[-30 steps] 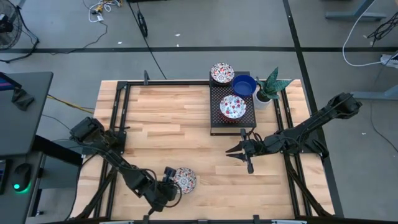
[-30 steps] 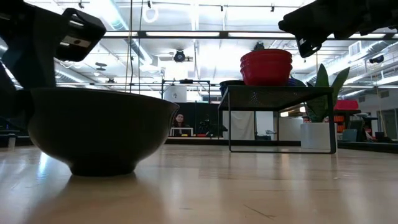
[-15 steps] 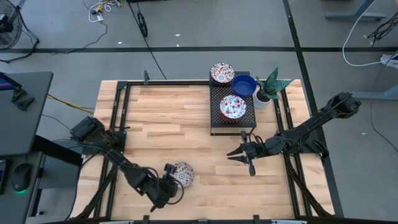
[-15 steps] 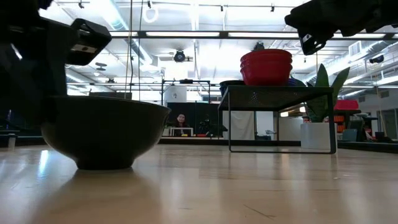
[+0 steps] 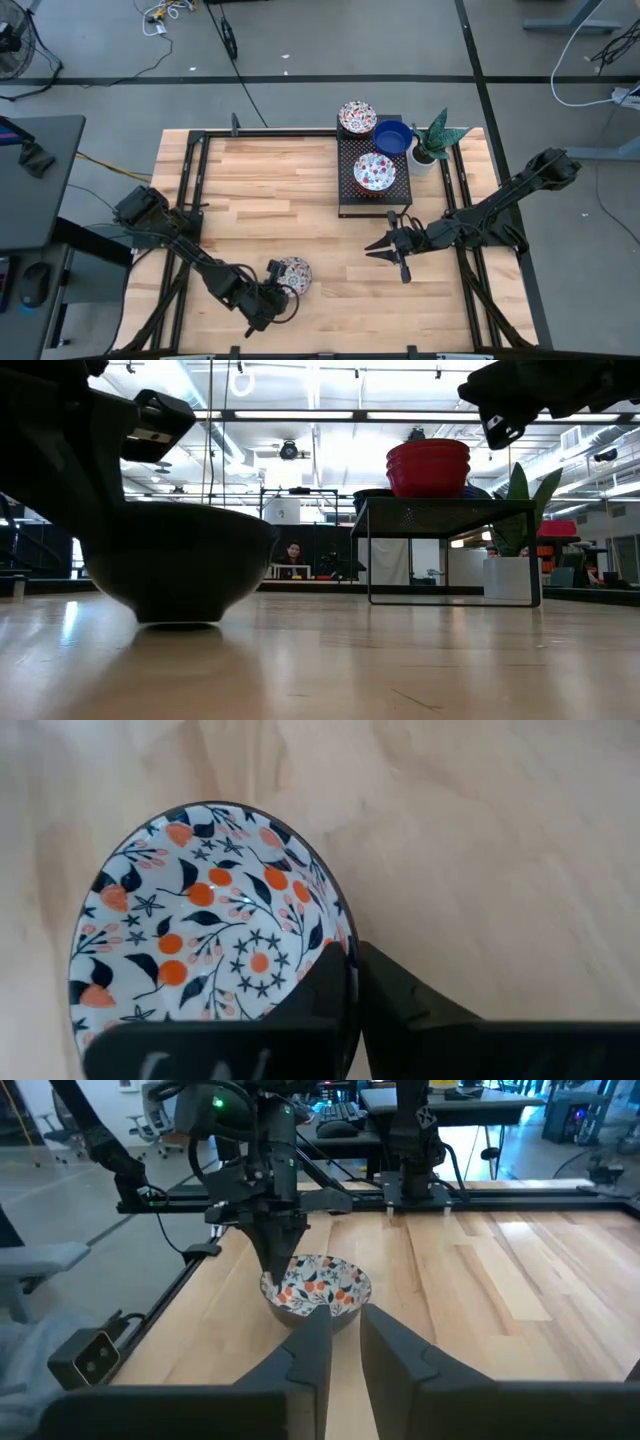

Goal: Pick & Place Mini bowls
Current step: Stack the orange patterned bowl on top of the other orange patterned bowl on the shelf

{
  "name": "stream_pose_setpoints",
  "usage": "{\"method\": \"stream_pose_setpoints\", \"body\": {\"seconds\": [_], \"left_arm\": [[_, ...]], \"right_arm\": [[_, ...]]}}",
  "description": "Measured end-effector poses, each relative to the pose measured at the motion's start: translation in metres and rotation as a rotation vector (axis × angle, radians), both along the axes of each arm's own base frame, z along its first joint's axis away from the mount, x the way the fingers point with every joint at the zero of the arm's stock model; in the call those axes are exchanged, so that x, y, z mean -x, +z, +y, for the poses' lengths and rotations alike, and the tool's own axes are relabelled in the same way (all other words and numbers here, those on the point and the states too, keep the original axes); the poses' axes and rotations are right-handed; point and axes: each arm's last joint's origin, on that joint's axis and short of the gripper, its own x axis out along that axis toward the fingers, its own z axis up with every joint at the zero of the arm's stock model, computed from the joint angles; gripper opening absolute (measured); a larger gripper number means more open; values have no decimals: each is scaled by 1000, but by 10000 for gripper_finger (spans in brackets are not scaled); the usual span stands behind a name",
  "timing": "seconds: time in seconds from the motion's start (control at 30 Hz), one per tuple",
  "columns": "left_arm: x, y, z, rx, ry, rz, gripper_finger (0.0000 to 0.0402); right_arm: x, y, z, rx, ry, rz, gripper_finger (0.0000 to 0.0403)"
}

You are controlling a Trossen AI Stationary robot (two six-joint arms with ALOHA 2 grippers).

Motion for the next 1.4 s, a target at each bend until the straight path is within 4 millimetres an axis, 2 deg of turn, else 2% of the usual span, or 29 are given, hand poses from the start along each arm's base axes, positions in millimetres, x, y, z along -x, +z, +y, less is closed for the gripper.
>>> {"method": "stream_pose_setpoints", "body": {"seconds": [0.07,0.13,0.23,0.37,0.5,0.7,0.87,1.0,1.2,1.4], "left_arm": [[2,10,1,22,-20,7,12],[-1,29,5,19,-25,-11,12],[-10,72,17,14,-26,-61,12],[-31,126,43,-75,-31,-80,12],[-50,179,88,-150,-65,-98,12],[-71,231,181,-240,-100,-190,12],[-79,244,254,-300,-112,-301,12],[-88,240,301,-329,-135,-362,12],[-109,212,351,-401,-171,-365,12],[-129,189,384,-455,-169,-286,12]], "right_arm": [[0,0,0,-22,-3,4,58],[1,0,2,-29,2,5,58],[2,0,5,-31,19,6,58],[5,0,9,-24,41,5,58],[6,0,11,-23,52,6,58],[7,0,12,-59,50,16,58],[6,-3,11,-81,-9,28,58],[3,-8,11,-84,-73,44,58],[1,-15,11,-106,-136,69,58],[-2,-19,12,-151,-157,82,58]]}}
